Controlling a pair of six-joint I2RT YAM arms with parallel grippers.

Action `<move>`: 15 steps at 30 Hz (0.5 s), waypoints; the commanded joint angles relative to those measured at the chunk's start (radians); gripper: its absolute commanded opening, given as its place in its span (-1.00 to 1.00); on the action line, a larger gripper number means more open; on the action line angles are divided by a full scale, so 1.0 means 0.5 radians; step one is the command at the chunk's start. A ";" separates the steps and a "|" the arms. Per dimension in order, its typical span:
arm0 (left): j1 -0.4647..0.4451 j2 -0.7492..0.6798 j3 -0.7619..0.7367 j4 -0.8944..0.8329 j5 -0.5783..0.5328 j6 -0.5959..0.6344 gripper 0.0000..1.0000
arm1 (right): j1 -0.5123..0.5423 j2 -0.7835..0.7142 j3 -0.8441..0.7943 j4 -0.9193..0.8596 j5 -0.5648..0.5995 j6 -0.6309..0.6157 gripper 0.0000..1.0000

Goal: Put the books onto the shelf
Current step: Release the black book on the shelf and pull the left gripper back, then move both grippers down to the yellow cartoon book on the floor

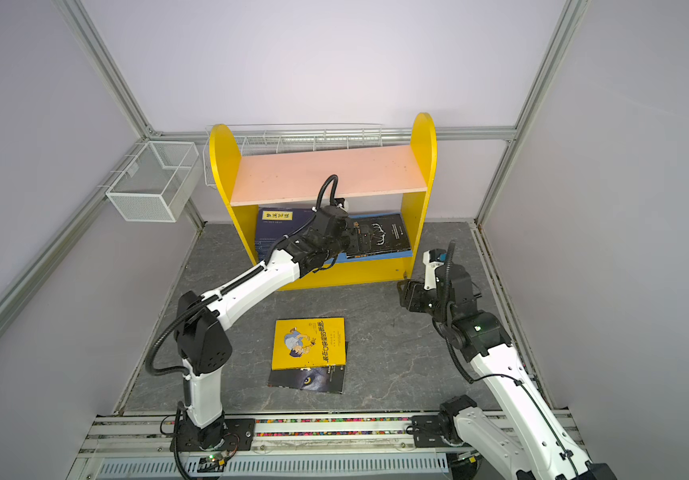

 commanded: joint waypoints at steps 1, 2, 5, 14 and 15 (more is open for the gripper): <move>-0.013 -0.366 -0.238 0.068 -0.048 0.008 1.00 | 0.235 0.134 -0.144 0.027 -0.146 -0.105 0.35; -0.013 -0.488 -0.391 0.073 -0.036 -0.018 1.00 | 0.338 0.197 -0.162 0.043 -0.194 -0.158 0.35; -0.016 -0.866 -0.916 0.039 -0.069 -0.067 0.99 | 0.585 0.431 -0.177 0.063 -0.343 -0.230 0.34; 0.024 -1.759 -2.148 -0.392 -0.118 -0.430 0.99 | 0.763 1.123 -0.097 0.220 -0.738 -0.242 0.32; 0.063 -1.787 -2.235 -0.415 -0.041 -0.475 0.99 | 0.763 1.165 -0.097 0.260 -0.742 -0.228 0.32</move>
